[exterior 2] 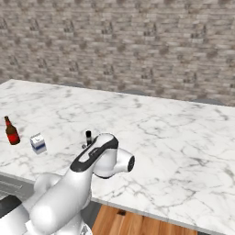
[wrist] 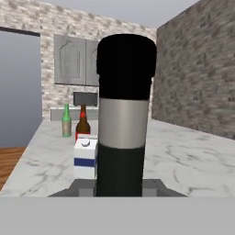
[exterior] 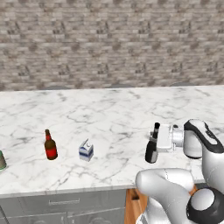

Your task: Move the drinks to the dining counter.

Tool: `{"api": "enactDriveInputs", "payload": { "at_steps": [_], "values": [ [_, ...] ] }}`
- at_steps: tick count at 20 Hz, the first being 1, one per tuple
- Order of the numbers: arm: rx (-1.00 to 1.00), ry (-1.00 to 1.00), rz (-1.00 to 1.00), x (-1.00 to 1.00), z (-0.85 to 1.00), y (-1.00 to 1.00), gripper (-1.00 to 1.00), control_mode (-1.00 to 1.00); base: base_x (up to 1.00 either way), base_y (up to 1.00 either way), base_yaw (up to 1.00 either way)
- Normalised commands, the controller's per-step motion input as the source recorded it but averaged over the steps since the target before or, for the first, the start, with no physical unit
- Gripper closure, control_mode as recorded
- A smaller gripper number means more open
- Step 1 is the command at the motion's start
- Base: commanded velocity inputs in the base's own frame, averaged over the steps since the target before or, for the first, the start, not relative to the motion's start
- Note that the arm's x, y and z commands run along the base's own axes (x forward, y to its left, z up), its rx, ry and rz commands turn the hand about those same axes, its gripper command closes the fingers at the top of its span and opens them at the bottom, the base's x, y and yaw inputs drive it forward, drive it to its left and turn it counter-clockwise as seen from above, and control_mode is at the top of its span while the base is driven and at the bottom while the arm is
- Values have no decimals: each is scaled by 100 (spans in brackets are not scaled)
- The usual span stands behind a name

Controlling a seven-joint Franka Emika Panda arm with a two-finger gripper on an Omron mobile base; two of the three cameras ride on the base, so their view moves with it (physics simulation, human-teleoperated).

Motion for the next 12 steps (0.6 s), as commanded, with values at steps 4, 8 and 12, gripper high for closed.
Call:
{"api": "enactDriveInputs", "payload": {
  "at_steps": [4, 8, 12],
  "values": [
    [0, 0, 0, 18, -19, 0, 100, -100, 0, 0, 0],
    [0, -3, 0, -3, -26, 0, 100, -100, 0, 0, 0],
    [0, -25, 0, -51, -17, 0, 100, -100, 0, 0, 0]
  ]
}}
